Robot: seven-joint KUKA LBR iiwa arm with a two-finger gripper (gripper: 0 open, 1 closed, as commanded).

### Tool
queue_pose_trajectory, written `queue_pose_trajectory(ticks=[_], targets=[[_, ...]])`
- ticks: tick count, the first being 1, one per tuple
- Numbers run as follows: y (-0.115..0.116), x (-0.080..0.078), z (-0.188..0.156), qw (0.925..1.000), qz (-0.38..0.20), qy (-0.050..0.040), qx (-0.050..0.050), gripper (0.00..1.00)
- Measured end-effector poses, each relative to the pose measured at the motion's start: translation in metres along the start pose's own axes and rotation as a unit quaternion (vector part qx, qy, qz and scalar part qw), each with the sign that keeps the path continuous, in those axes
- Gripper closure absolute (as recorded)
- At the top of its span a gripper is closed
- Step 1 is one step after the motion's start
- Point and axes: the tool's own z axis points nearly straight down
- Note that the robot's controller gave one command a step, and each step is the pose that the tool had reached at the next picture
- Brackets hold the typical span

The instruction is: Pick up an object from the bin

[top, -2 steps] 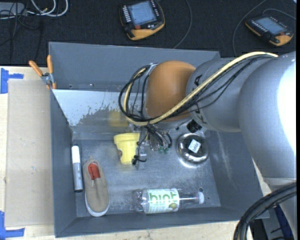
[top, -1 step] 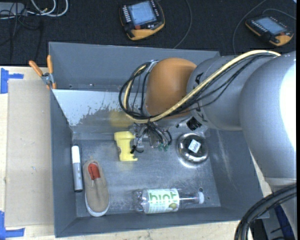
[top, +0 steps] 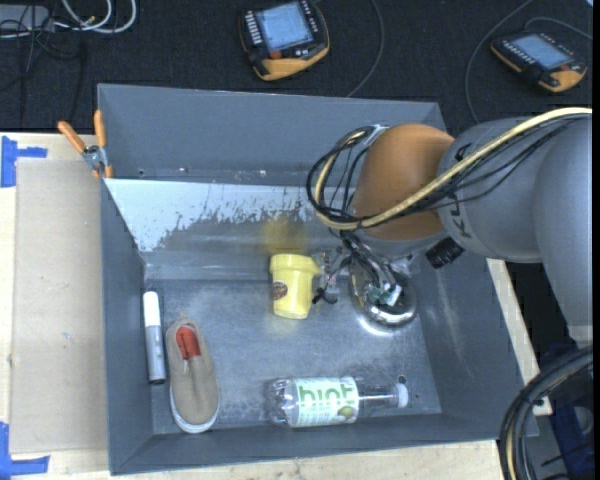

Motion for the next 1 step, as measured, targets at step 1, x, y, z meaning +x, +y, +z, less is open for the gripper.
queue_pose_trajectory(ticks=[1], targets=[[0.0528,0.0069,-0.1097,0.9954,0.095,-0.0032,-0.002,1.00]])
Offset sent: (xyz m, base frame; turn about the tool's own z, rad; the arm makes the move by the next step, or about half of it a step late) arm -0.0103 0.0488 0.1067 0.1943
